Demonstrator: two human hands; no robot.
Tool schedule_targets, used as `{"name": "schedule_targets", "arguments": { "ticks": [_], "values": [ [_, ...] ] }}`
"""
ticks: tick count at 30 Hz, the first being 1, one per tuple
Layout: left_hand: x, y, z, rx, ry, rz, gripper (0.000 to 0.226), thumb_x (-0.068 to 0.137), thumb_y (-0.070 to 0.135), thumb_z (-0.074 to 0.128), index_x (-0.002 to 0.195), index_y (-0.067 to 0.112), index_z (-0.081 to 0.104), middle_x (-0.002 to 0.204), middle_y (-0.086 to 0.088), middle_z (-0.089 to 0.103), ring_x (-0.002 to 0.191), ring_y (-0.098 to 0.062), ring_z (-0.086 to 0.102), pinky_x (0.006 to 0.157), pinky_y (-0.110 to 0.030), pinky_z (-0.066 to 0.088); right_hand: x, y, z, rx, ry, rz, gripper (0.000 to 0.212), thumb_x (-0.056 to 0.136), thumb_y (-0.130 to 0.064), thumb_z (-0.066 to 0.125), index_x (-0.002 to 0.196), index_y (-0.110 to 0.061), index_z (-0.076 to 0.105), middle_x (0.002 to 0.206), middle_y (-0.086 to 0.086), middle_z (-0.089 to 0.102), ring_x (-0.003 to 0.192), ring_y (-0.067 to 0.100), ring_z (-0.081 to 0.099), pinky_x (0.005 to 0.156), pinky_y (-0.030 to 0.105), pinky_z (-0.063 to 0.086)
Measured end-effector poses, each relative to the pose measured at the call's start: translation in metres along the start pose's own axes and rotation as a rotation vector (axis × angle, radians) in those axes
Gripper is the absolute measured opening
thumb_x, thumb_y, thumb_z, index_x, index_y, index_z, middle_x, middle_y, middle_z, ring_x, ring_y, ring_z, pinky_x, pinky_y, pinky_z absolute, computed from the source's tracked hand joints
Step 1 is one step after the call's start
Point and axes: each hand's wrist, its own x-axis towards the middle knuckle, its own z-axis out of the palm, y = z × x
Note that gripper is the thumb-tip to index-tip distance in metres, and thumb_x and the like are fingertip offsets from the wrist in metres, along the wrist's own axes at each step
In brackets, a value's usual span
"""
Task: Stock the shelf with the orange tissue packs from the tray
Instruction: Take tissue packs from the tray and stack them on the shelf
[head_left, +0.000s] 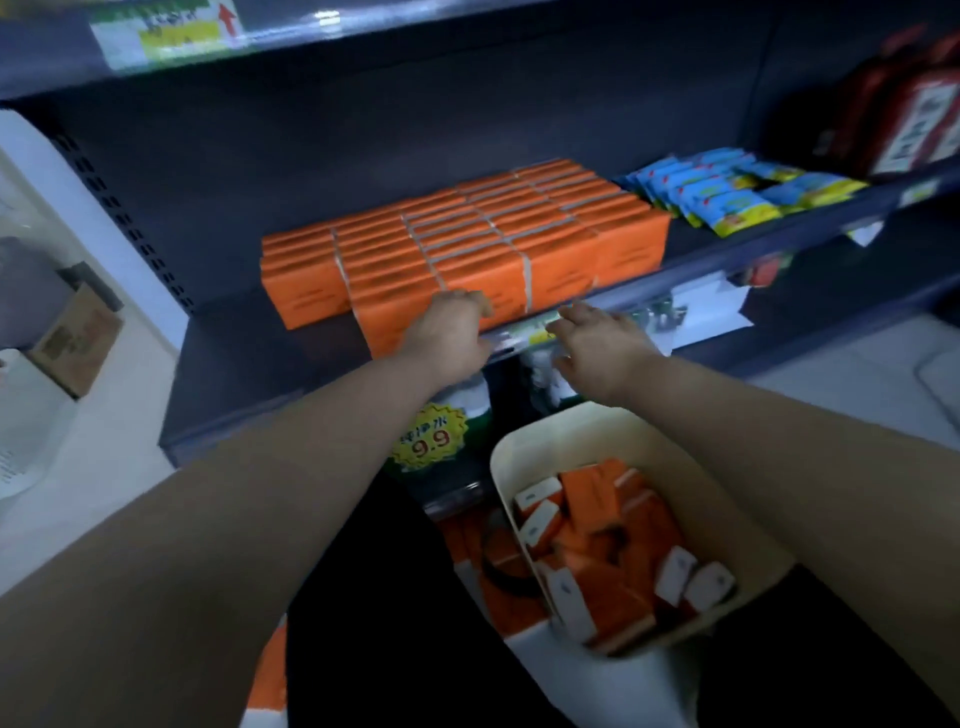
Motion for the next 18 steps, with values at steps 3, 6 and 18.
{"name": "schedule_targets", "arguments": {
  "ticks": [3,6,18],
  "values": [
    [-0.010,0.026,0.036,0.005,-0.083,0.070,0.044,0.089,0.026,0.063,0.129,0.014,0.051,0.132,-0.010,0.050,0.124,-0.028,0.043,0.097,-0.041,0.043,-0.026,0.032,0.021,-0.013,-0.079,0.058,0.051,0.098,-0.032,0.044,0.145,-0.015,0.032,0.152,0.008,0.027,0.141,0.026,0.022,0.110,0.043,0.025],
    [-0.020,0.040,0.072,0.008,-0.222,0.127,0.046,0.088,0.027,0.062,0.129,0.014,0.049,0.131,-0.009,0.050,0.122,-0.025,0.043,0.096,-0.041,0.044,-0.041,0.054,0.051,-0.007,-0.141,0.121,0.049,0.098,-0.033,0.046,0.143,-0.017,0.036,0.149,0.007,0.031,0.139,0.025,0.026,0.110,0.043,0.028],
    [0.001,0.041,0.198,0.008,-0.524,0.082,0.036,0.089,0.025,0.059,0.122,0.011,0.054,0.124,-0.010,0.055,0.115,-0.026,0.050,0.090,-0.032,0.043,-0.042,0.093,0.176,0.099,-0.417,0.231,0.051,0.093,-0.032,0.049,0.140,-0.020,0.036,0.141,0.006,0.040,0.128,0.026,0.040,0.102,0.044,0.035]
  ]
}}
